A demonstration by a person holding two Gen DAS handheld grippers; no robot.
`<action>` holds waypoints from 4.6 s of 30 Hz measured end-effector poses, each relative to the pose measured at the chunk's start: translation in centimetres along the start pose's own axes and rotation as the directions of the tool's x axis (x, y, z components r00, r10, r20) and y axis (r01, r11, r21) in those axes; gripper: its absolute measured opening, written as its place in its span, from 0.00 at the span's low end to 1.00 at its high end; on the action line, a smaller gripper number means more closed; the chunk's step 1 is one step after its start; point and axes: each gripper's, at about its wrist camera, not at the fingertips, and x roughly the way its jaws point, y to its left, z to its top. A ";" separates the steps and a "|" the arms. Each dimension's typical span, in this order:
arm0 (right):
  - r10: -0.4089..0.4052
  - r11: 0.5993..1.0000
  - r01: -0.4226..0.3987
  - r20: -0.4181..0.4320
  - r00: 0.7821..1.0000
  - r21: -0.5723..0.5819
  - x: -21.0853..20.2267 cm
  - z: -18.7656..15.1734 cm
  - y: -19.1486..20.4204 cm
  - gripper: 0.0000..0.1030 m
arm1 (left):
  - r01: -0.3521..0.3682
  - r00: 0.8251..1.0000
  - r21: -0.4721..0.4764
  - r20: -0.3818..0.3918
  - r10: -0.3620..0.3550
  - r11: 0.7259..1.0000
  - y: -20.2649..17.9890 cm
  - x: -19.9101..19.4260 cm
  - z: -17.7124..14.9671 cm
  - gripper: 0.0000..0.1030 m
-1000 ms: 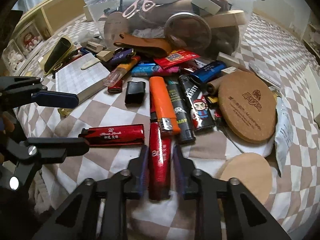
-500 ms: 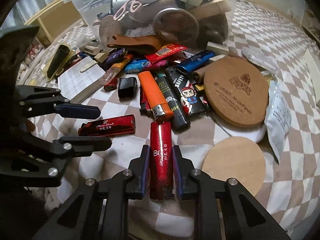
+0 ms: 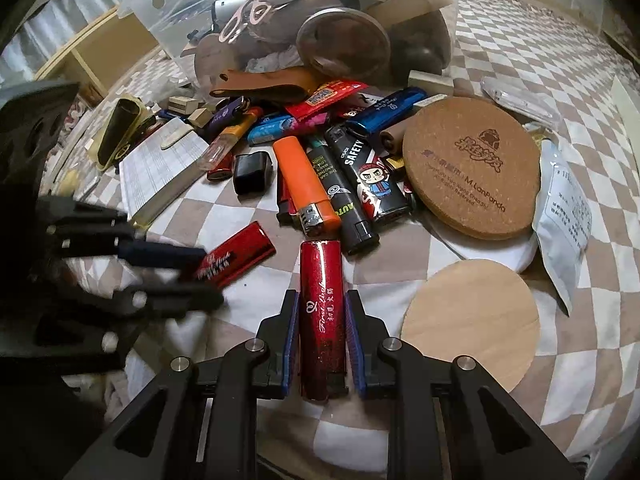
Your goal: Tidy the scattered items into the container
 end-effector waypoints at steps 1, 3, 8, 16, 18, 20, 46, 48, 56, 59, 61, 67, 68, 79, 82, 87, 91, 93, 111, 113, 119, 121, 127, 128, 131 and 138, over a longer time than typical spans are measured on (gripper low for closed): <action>0.001 1.000 -0.001 0.000 1.000 0.004 0.0 0.0 0.0 0.22 | -0.010 1.000 0.006 0.002 0.010 1.000 -0.1 0.1 0.0 0.26; 0.001 1.000 -0.001 -0.002 1.000 0.007 0.1 0.0 -0.1 0.22 | -0.025 1.000 0.003 0.006 0.025 1.000 -0.1 0.3 0.1 0.26; 0.012 1.000 -0.012 -0.012 1.000 0.014 0.4 0.2 -0.3 0.22 | -0.069 0.997 0.030 0.023 0.069 0.997 -0.5 0.9 0.5 0.26; -0.019 1.000 0.018 -0.005 1.000 -0.022 0.5 0.1 0.2 0.22 | -0.092 0.995 0.036 0.028 0.091 0.995 -0.7 1.3 0.8 0.23; -0.023 0.999 0.023 0.002 1.000 -0.024 0.4 0.0 0.2 0.22 | -0.086 0.996 0.028 0.027 0.085 0.996 -0.6 1.2 0.9 0.23; -0.025 1.000 0.026 0.015 1.000 -0.012 0.2 0.1 0.3 0.22 | -0.075 0.997 0.014 0.027 0.075 0.997 -0.4 1.1 0.9 0.22; 0.096 0.995 -0.095 0.061 0.993 -0.019 -3.0 3.9 4.8 0.22 | -0.051 0.987 -0.132 0.148 0.070 0.990 4.2 -6.8 -0.4 0.22; 0.095 0.995 -0.093 0.076 0.993 -0.031 -3.5 4.3 5.3 0.22 | -0.051 0.982 -0.141 0.175 0.075 0.989 4.4 -8.2 -0.5 0.22; 0.091 0.994 -0.078 0.172 0.981 -0.076 -7.3 6.5 7.5 0.22 | -0.075 0.951 -0.140 0.286 0.113 0.987 3.9 -13.3 -0.7 0.22; 0.085 0.993 -0.063 0.239 0.967 -0.101 -9.5 7.5 8.3 0.22 | -0.085 0.935 -0.139 0.331 0.127 0.987 3.3 -15.2 -0.8 0.22; 0.081 0.992 -0.052 0.275 0.958 -0.112 -10.7 7.9 8.7 0.22 | -0.091 0.926 -0.144 0.352 0.137 0.985 3.0 -16.3 -0.8 0.22; 0.084 0.991 -0.044 0.330 0.940 -0.127 -13.0 8.9 9.3 0.22 | -0.124 0.900 -0.171 0.395 0.183 0.977 2.9 -19.1 -0.5 0.22; 0.085 0.990 -0.042 0.337 0.938 -0.132 -13.6 9.0 9.4 0.22 | -0.129 0.894 -0.176 0.404 0.191 0.976 3.0 -19.7 -0.4 0.22; 0.084 0.986 -0.009 0.451 0.889 -0.167 -19.5 11.1 11.0 0.22 | -0.168 0.834 -0.186 0.497 0.240 0.968 3.6 -25.9 1.6 0.22; 0.073 0.985 0.010 0.471 0.879 -0.170 -20.6 12.3 11.0 0.22 | -0.185 0.818 -0.187 0.515 0.257 0.965 4.1 -27.4 2.5 0.22; 0.058 0.988 0.024 0.505 0.861 -0.154 -22.2 15.1 10.4 0.22 | -0.200 0.797 -0.195 0.538 0.275 0.960 5.5 -29.1 4.5 0.22; 0.049 0.990 0.027 0.532 0.846 -0.135 -22.9 17.8 9.5 0.22 | -0.209 0.780 -0.206 0.554 0.290 0.956 6.8 -30.0 6.4 0.22; 0.042 0.991 0.034 0.542 0.840 -0.130 -23.0 19.0 9.1 0.22 | -0.209 0.771 -0.217 0.564 0.297 0.954 7.5 -30.1 7.2 0.22; 0.058 0.998 -0.054 0.494 0.867 -0.023 -14.9 28.1 6.1 0.22 | -0.189 0.770 -0.303 0.545 0.332 0.934 15.2 -25.9 14.4 0.22; 0.061 0.998 -0.066 0.481 0.874 -0.006 -13.9 28.6 5.8 0.22 | -0.188 0.780 -0.304 0.532 0.330 0.934 15.6 -25.2 14.6 0.22; 0.053 0.999 -0.050 0.461 0.886 -0.019 -13.0 28.1 5.8 0.22 | -0.205 0.800 -0.282 0.503 0.326 0.937 15.7 -24.7 13.6 0.22; 0.054 0.999 -0.051 0.459 0.887 -0.021 -13.1 27.9 5.8 0.22 | -0.207 0.810 -0.269 0.492 0.319 0.941 15.5 -24.6 12.9 0.22; 0.052 0.999 -0.048 0.455 0.889 -0.019 -13.4 27.1 5.4 0.22 | -0.220 0.855 -0.226 0.424 0.299 0.949 15.1 -23.1 9.7 0.22; 0.052 0.999 -0.050 0.456 0.889 -0.018 -13.5 27.0 5.3 0.22 | -0.226 0.861 -0.215 0.412 0.298 0.950 15.0 -22.7 9.2 0.22; 0.058 0.998 -0.057 0.455 0.888 -0.017 -13.8 26.7 5.1 0.22 | -0.236 0.882 -0.178 0.374 0.287 0.955 14.7 -21.3 7.5 0.22; 0.082 0.997 -0.076 0.451 0.889 -0.032 -14.4 25.7 4.8 0.22 | -0.250 0.926 -0.128 0.259 0.276 0.960 15.7 -15.7 4.9 0.22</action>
